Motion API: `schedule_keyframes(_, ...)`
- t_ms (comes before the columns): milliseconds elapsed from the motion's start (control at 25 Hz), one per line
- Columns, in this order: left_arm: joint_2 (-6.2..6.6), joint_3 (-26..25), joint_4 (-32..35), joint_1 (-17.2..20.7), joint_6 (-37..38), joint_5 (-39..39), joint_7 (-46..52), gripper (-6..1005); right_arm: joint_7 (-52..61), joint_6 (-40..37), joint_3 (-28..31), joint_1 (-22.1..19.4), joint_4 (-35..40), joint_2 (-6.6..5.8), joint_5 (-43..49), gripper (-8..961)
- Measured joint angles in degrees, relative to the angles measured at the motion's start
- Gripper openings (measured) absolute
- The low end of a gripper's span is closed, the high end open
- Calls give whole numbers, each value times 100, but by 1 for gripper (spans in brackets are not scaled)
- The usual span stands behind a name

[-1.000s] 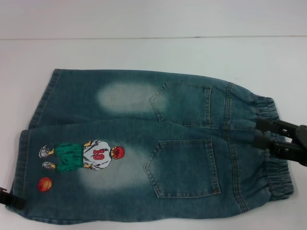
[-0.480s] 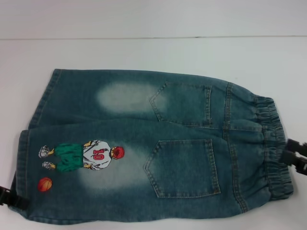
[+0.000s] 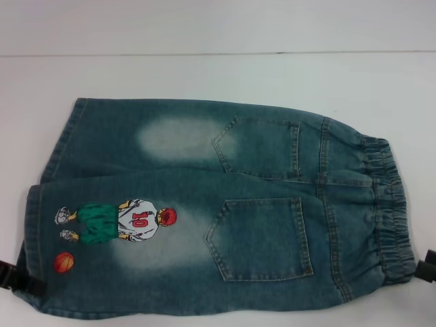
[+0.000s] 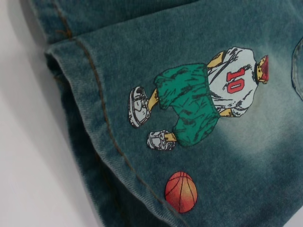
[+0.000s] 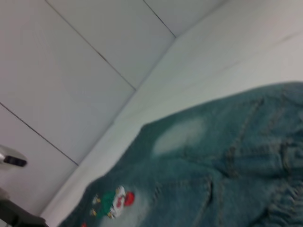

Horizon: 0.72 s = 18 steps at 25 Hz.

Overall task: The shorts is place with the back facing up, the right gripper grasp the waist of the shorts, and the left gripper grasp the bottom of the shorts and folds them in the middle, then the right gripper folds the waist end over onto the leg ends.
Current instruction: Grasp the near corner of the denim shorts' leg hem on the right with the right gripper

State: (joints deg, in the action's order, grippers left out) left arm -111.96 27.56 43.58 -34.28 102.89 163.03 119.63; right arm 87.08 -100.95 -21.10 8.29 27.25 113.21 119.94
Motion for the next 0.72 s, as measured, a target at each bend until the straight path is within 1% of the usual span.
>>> schedule_keyframes(360, -15, 13, -36, -37, 12, 0, 21, 69, 263, 310, -17, 98, 0, -62, 266, 864)
schedule_keyframes(720, -18, 13, -56, -50, -29, 18, 25, 68, 378, 405, -31, 302, -1, -79, 295, 864)
